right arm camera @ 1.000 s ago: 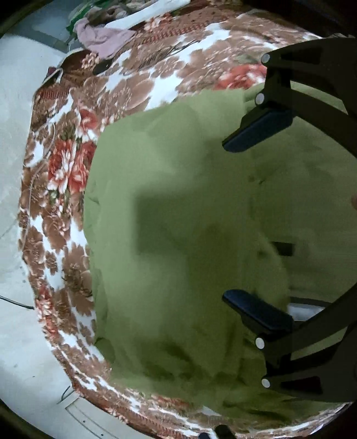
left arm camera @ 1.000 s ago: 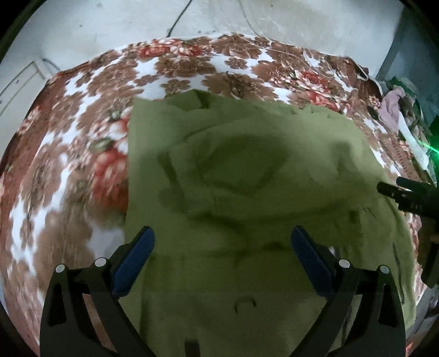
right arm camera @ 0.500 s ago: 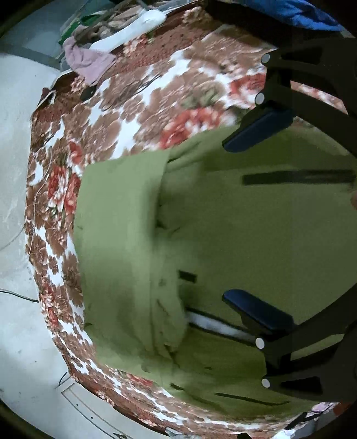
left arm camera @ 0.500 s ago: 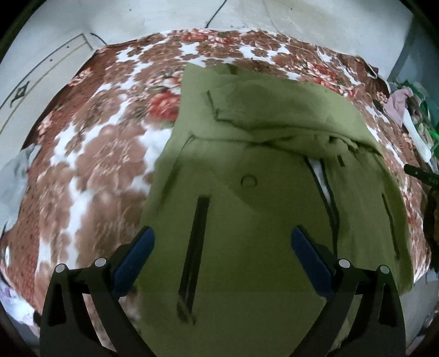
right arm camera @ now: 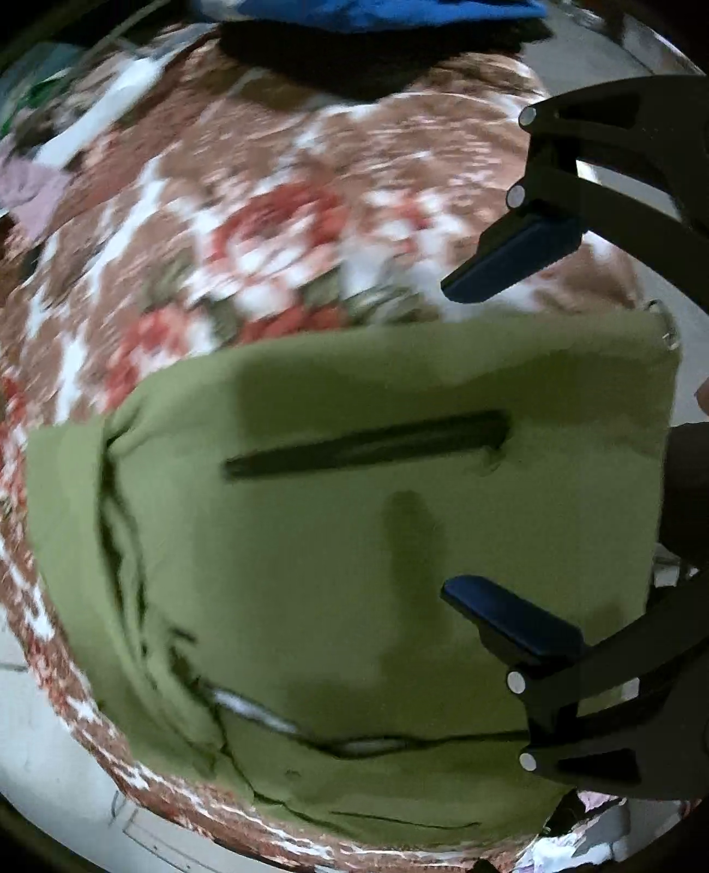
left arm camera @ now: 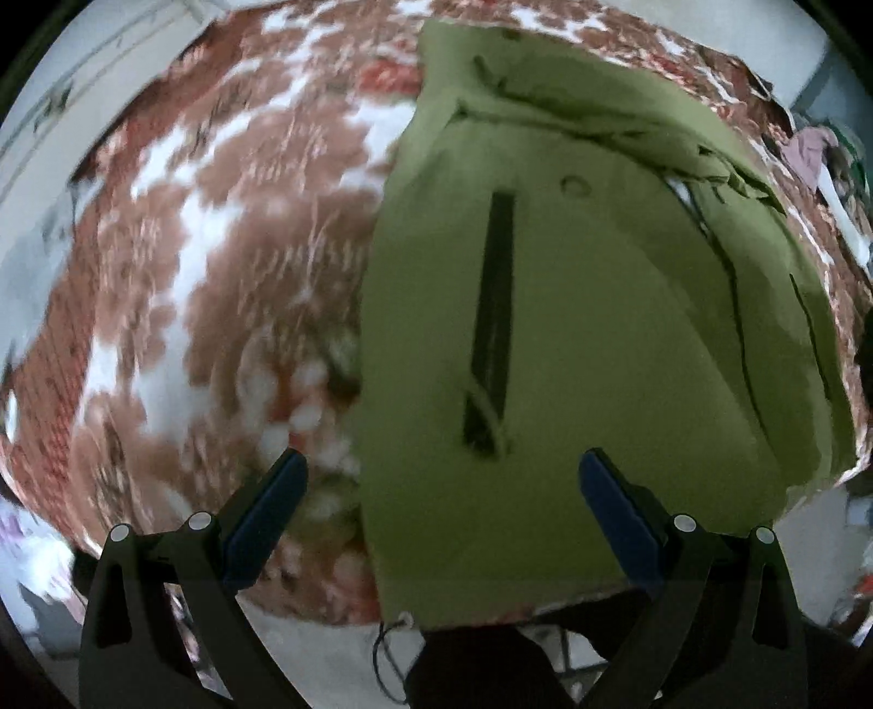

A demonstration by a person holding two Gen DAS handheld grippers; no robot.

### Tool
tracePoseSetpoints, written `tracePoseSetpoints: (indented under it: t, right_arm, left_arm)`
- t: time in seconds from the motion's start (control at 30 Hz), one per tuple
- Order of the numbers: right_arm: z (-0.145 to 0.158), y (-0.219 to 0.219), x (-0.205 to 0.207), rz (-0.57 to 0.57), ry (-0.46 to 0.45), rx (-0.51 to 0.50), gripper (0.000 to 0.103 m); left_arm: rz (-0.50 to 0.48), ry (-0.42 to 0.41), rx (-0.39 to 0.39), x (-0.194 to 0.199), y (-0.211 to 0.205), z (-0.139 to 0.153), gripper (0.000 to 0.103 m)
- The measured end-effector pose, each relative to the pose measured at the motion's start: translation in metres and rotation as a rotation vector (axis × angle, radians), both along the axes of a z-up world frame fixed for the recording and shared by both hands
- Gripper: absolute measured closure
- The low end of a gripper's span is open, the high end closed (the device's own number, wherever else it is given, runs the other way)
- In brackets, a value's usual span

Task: Fold large clothes
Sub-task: 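Grasp the jacket hem edge with both grippers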

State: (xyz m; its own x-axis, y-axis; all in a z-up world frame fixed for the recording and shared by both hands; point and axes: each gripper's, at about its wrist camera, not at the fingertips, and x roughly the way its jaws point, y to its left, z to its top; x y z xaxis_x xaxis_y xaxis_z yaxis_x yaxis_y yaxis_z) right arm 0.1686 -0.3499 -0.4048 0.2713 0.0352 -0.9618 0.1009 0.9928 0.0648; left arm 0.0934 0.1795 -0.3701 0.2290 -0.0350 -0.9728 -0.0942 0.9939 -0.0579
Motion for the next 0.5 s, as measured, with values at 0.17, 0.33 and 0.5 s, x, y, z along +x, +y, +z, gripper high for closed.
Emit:
tracePoseSetpoints:
  t: [0.17, 0.33, 0.5]
  right_arm:
    - [-0.021, -0.022, -0.021, -0.033, 0.052, -0.025, 0.005]
    - [-0.039, -0.040, -0.037, -0.060, 0.094, -0.043, 0.005]
    - [-0.053, -0.055, -0.049, -0.112, 0.146, -0.009, 0.005]
  left_arm:
    - [0.041, 0.065, -0.064, -0.025, 0.015, -0.026, 0.006]
    - [0.034, 0.099, -0.137, -0.041, 0.018, -0.049, 0.006]
    - [0.026, 0.132, -0.192, -0.048, 0.017, -0.068, 0.006]
